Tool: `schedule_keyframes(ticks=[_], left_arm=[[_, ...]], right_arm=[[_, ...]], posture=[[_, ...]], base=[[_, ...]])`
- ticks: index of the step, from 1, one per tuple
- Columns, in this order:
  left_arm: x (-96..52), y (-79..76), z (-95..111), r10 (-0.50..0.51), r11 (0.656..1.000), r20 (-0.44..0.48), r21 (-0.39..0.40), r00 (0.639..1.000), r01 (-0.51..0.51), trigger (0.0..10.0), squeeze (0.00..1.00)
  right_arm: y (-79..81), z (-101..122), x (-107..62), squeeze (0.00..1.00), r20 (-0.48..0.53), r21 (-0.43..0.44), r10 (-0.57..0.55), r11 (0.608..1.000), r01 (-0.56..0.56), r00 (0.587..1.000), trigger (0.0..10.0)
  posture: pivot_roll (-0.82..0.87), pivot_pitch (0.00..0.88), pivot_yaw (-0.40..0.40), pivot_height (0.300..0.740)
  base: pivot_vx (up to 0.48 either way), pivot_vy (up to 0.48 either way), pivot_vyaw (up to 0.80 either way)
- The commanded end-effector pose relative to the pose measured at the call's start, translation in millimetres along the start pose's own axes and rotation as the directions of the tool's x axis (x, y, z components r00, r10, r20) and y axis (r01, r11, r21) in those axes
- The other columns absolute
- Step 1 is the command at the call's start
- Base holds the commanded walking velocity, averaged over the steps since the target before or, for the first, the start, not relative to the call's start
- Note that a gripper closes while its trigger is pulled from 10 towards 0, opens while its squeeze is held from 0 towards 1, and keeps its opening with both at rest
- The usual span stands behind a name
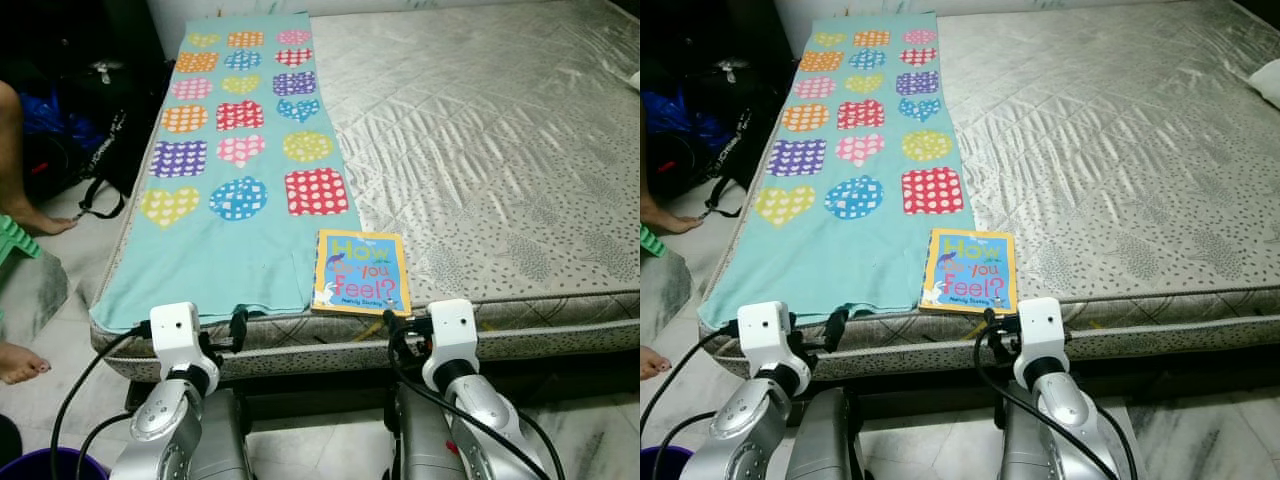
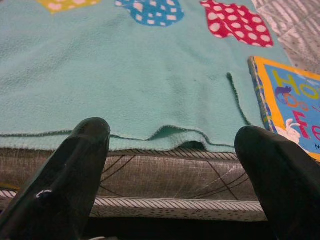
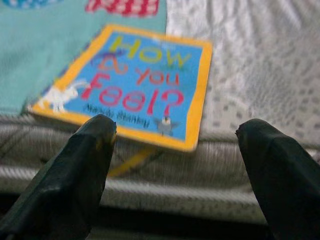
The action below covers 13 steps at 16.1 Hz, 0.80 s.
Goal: Clean up the room
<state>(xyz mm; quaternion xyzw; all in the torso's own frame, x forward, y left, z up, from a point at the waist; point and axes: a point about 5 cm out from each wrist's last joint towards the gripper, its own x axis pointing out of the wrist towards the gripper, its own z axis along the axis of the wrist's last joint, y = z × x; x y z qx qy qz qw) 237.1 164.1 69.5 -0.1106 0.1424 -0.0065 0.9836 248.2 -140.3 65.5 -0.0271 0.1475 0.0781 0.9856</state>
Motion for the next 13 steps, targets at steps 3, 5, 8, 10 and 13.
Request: schedule_keyframes(ticks=[3,5,8,10,13], left_arm=[[2.1,-2.9,-5.7,-0.002,1.0,-0.052,0.023,0.999,0.004,10.0,0.0],[2.1,-4.0,-6.3,-0.008,1.0,-0.057,0.019,0.998,0.009,10.0,0.0],[-2.5,-4.8,-4.2,-0.019,1.0,-0.074,0.024,0.997,0.021,10.0,0.0],[-6.0,-2.5,-2.8,-0.022,0.999,-0.086,0.028,0.996,0.024,10.0,0.0],[-8.9,-1.7,-2.4,-0.028,0.999,-0.102,0.028,0.994,0.031,10.0,0.0]], right_arm=[[8.9,-7.6,10.3,0.0,-0.146,0.1,0.041,0.995,-0.027,0.988,10.0],[13.2,-10.0,15.4,0.0,-0.176,0.149,0.057,0.988,-0.03,0.983,10.0],[26.0,-17.1,29.5,0.0,-0.266,0.308,0.027,0.95,0.058,0.963,10.0],[42.4,-15.2,37.7,0.0,-0.286,0.4,0.046,0.913,0.076,0.957,10.0],[63.6,-11.7,45.9,0.0,-0.279,0.481,0.069,0.873,0.077,0.958,10.0]], posture=[[-0.06,0.114,0.059,0.553],[-0.06,0.114,0.063,0.553],[0.0,0.118,0.085,0.553],[0.03,0.121,0.099,0.553],[0.05,0.121,0.106,0.553]], base=[[0.0,0.0,0.0],[0.0,0.0,0.0],[0.0,0.0,0.0],[0.0,0.0,0.0],[0.0,0.0,0.0]])
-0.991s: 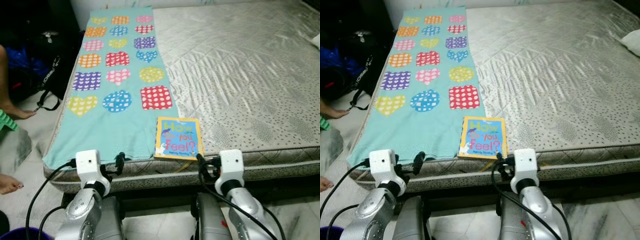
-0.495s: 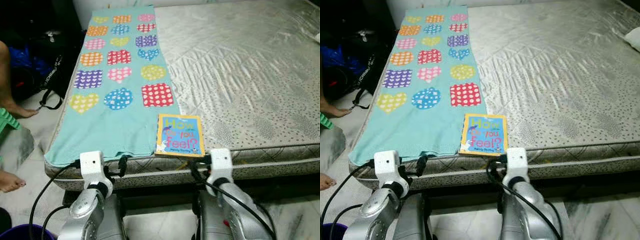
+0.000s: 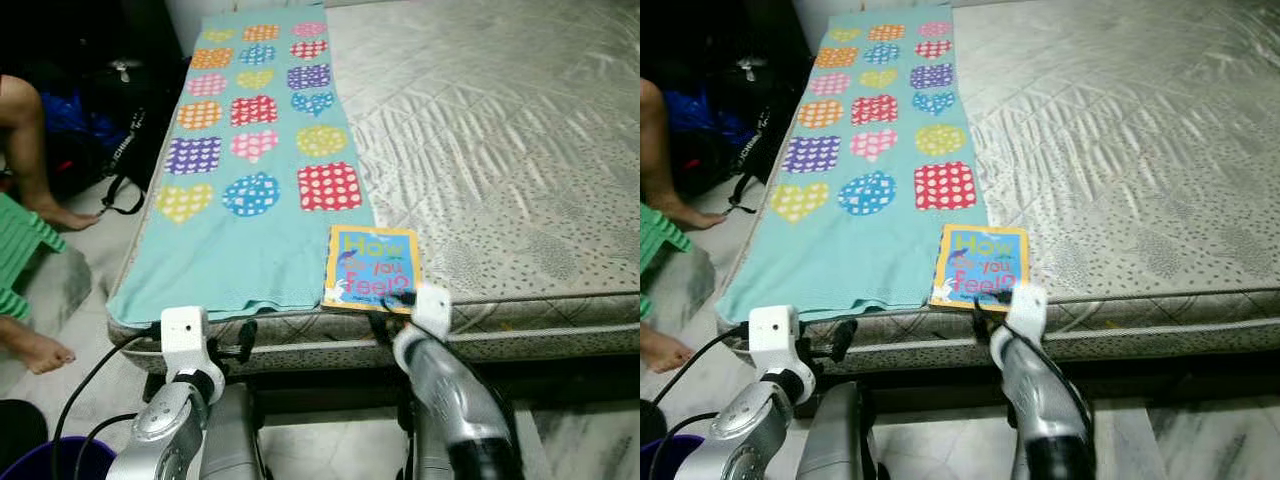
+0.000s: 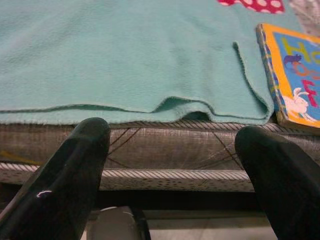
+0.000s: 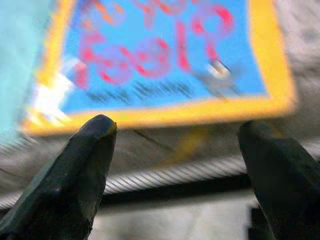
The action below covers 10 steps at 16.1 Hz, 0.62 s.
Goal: Clean up the room
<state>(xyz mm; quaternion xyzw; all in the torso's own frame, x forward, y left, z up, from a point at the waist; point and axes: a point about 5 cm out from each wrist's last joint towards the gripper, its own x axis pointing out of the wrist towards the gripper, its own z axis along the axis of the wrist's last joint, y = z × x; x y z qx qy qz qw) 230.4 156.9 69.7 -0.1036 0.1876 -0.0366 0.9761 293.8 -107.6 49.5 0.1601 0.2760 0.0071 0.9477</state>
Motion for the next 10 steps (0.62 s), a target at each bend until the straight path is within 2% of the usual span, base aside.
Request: schedule_keyframes(ticks=[1,4,10], left_arm=[[-3.2,3.6,0.9,0.014,1.0,-0.007,0.007,1.0,-0.014,10.0,0.0],[-5.8,0.7,-1.2,0.007,1.0,-0.022,-0.002,1.0,-0.007,10.0,0.0],[-7.4,-3.3,-5.6,-0.004,1.0,-0.052,-0.019,0.999,0.003,10.0,0.0]], right_arm=[[33.7,-28.4,-2.6,0.0,-0.068,0.123,0.071,0.991,-0.062,0.995,10.0],[32.2,-33.8,-1.6,0.0,-0.105,0.168,0.06,0.985,-0.042,0.993,10.0],[27.2,-38.8,0.8,0.0,-0.134,0.155,0.03,0.988,-0.009,0.991,10.0]], posture=[[0.05,0.122,0.107,0.553],[0.05,0.128,0.105,0.553],[0.05,0.132,0.102,0.553]], base=[[0.0,0.0,0.0],[0.0,0.0,0.0],[0.0,0.0,0.0]])
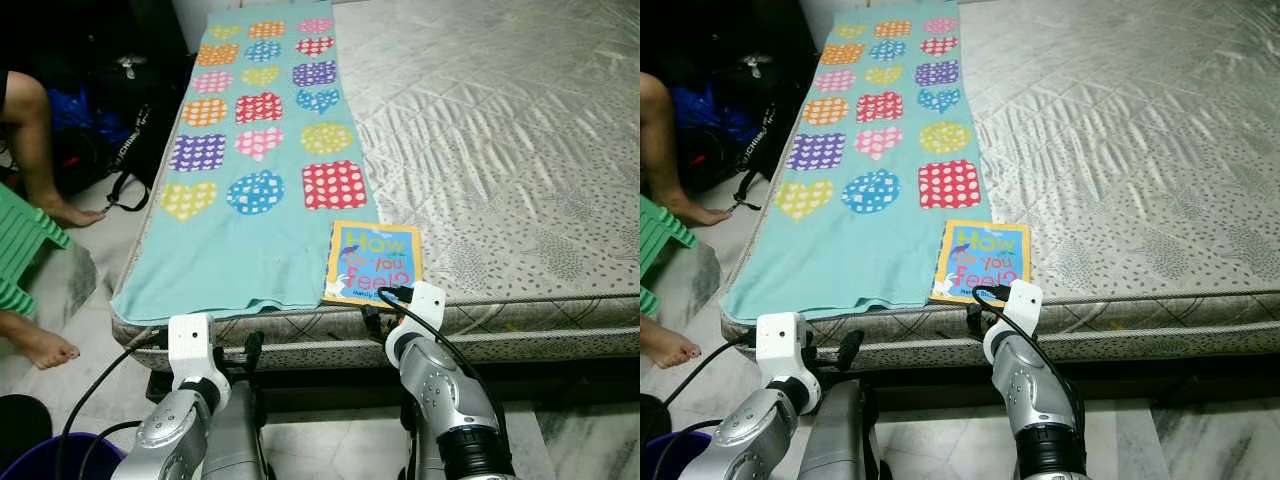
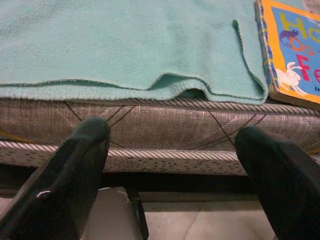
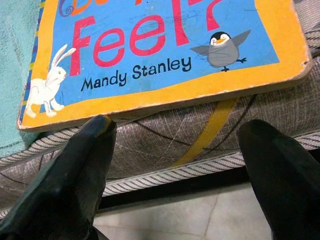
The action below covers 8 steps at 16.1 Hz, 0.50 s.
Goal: Clean up the room
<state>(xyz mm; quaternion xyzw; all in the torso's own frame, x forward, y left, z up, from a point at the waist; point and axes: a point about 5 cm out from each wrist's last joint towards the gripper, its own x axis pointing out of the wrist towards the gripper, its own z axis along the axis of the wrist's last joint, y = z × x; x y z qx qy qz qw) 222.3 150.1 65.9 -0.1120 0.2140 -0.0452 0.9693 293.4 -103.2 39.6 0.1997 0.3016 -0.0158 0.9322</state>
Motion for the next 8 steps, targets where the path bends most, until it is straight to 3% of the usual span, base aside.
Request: schedule_keyframes(ticks=[1,5,8], left_arm=[[-2.3,2.6,2.1,0.011,1.0,0.001,-0.004,1.0,-0.011,10.0,0.0],[-1.6,2.4,1.9,0.011,1.0,-0.007,-0.008,1.0,-0.012,10.0,0.0],[0.0,1.2,2.3,0.008,1.0,-0.005,-0.012,1.0,-0.008,10.0,0.0]], right_arm=[[23.5,-32.2,-3.8,0.0,-0.09,0.066,0.05,0.997,-0.044,0.995,10.0],[24.0,-26.5,-2.6,0.0,-0.059,0.103,0.06,0.993,-0.054,0.996,10.0],[10.0,-11.4,-7.4,0.0,0.015,0.011,0.048,0.999,-0.048,0.999,10.0]], posture=[[0.05,0.132,0.102,0.553],[0.04,0.128,0.109,0.553],[0.02,0.117,0.106,0.553]], base=[[0.0,0.0,0.0],[0.0,0.0,0.0],[0.0,0.0,0.0]])
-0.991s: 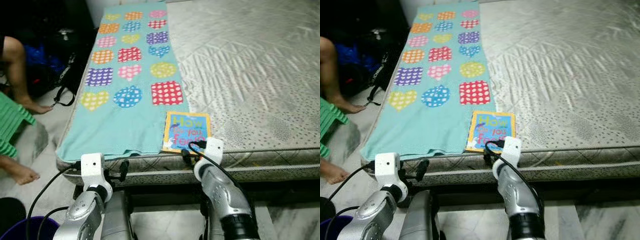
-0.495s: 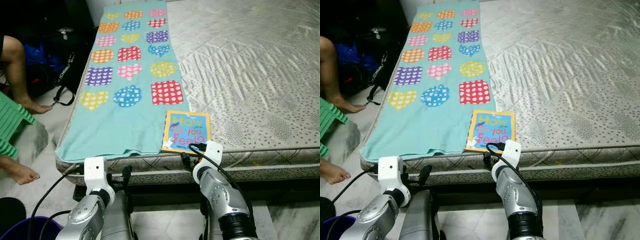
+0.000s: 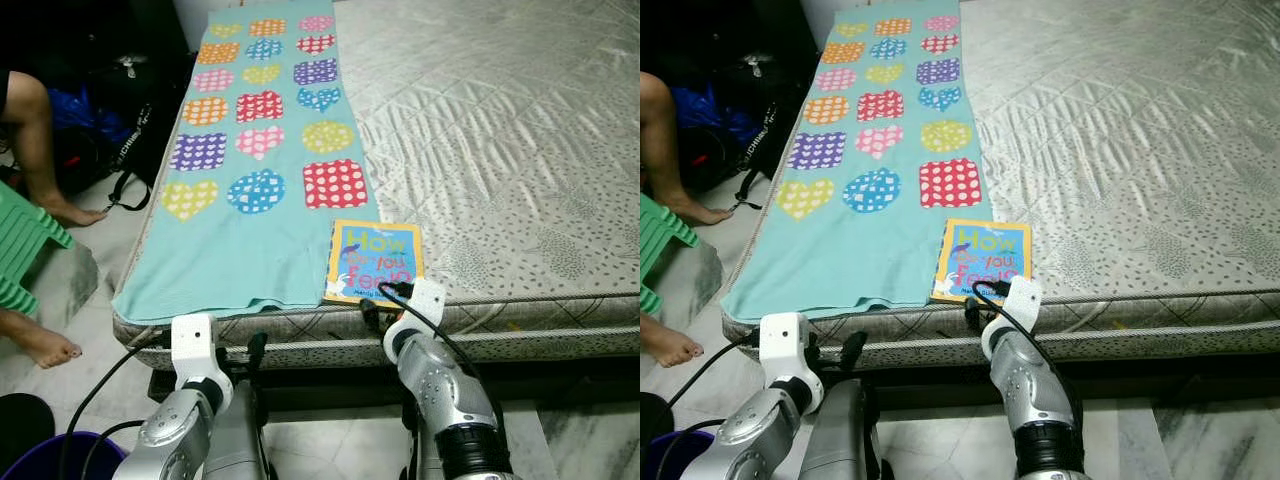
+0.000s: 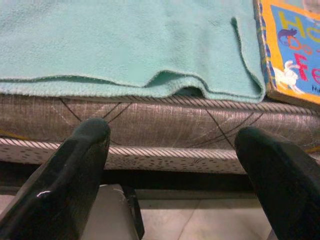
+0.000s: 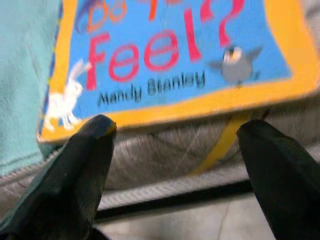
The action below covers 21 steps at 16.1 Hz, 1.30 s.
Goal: Clean up the room
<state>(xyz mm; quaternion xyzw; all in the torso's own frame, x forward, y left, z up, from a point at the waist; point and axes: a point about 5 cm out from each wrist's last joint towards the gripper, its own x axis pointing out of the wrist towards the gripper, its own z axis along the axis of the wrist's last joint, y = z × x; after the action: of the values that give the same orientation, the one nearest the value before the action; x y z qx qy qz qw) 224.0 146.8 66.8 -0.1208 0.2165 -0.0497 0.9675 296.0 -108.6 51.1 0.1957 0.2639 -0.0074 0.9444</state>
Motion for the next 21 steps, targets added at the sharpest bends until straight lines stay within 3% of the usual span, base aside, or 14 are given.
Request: schedule_keyframes(ticks=[1,4,6,8,11,14,21], left_arm=[[-1.5,4.0,2.0,0.018,1.0,0.008,0.001,1.0,-0.018,10.0,0.0],[1.1,1.1,8.8,0.008,1.0,0.068,0.007,0.998,-0.009,10.0,0.0],[3.8,-0.5,18.0,-0.006,0.999,0.132,0.038,0.991,0.001,10.0,0.0],[9.5,-2.5,24.4,-0.013,0.999,0.168,0.038,0.986,0.007,10.0,0.0],[14.5,-3.5,43.1,-0.013,0.998,0.281,0.057,0.96,-0.003,10.0,0.0],[15.1,-1.3,45.0,0.002,0.998,0.312,0.063,0.95,-0.023,10.0,0.0],[27.1,-4.0,51.9,-0.011,1.0,0.33,0.015,0.944,0.006,10.0,0.0]], right_arm=[[4.4,-16.1,-7.7,0.0,-0.024,-0.004,0.016,1.0,-0.016,1.0,10.0],[-17.5,10.6,-25.4,0.0,0.126,-0.16,0.031,0.987,-0.011,0.992,10.0],[-23.9,27.2,-35.2,0.0,0.271,-0.276,0.069,0.961,0.008,0.96,10.0],[-31.8,31.2,-37.3,0.0,0.312,-0.255,0.029,0.965,0.054,0.95,10.0],[-20.6,52.1,-53.4,0.0,0.472,-0.319,0.121,0.947,0.042,0.874,10.0],[-16.0,51.7,-57.3,0.0,0.492,-0.338,0.151,0.941,0.028,0.857,10.0],[-17.1,49.4,-49.1,0.0,0.496,-0.331,0.144,0.943,0.034,0.856,10.0]], posture=[[0.02,0.116,0.106,0.553],[-0.02,0.091,0.1,0.553],[-0.03,0.077,0.101,0.553],[-0.05,0.053,0.105,0.553],[-0.07,0.005,0.109,0.553],[-0.08,0.0,0.112,0.553],[-0.07,0.0,0.119,0.553]], base=[[0.0,0.0,0.0],[0.0,0.0,0.0],[0.0,0.0,0.0],[0.0,0.0,0.0],[0.0,0.0,0.0],[0.0,0.0,0.0],[0.0,0.037,0.0]])
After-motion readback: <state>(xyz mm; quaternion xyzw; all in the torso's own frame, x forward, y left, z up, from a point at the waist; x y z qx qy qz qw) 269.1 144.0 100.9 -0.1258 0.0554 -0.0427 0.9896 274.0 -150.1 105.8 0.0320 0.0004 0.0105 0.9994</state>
